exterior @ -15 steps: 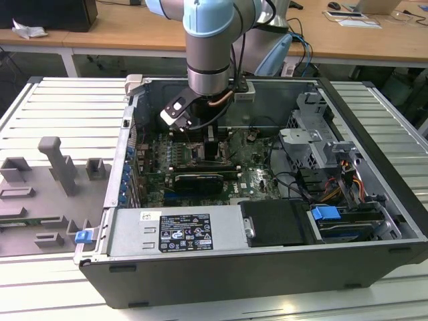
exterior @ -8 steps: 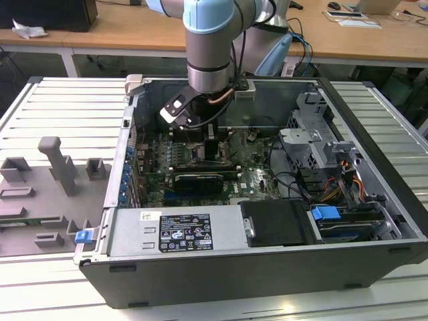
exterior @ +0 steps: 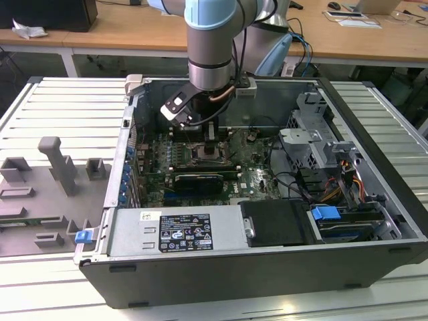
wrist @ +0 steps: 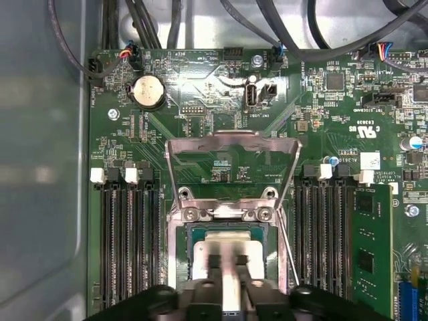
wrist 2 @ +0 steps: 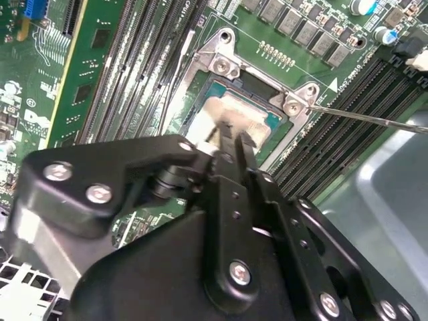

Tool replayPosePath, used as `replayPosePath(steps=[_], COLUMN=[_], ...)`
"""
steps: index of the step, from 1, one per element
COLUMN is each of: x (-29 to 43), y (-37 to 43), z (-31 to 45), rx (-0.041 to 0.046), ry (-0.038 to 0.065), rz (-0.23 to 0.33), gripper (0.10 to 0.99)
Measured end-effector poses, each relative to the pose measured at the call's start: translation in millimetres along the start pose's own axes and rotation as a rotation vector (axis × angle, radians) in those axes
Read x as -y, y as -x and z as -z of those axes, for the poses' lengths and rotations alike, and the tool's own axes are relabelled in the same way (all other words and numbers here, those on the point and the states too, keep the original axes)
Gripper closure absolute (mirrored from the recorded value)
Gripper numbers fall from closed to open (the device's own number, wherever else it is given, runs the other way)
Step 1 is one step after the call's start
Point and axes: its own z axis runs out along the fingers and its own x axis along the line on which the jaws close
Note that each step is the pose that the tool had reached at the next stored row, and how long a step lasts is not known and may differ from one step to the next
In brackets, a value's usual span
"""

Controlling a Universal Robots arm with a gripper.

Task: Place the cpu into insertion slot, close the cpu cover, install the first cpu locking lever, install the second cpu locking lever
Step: 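Place the cpu into insertion slot, then close the cpu cover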

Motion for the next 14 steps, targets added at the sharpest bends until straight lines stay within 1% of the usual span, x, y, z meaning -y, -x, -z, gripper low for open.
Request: replayPosePath(steps=[2,10,14], x=[-0.1,-0.5,-1.6], y=[0.0,0.0,0.0], z=[1.2,7.7,9.4], rx=[0.0006,0.0013,0.0017], ry=[0.0,0.0,-0.001], rz=[0.0,0.0,0.0], gripper=[0.98,0.98,0.98])
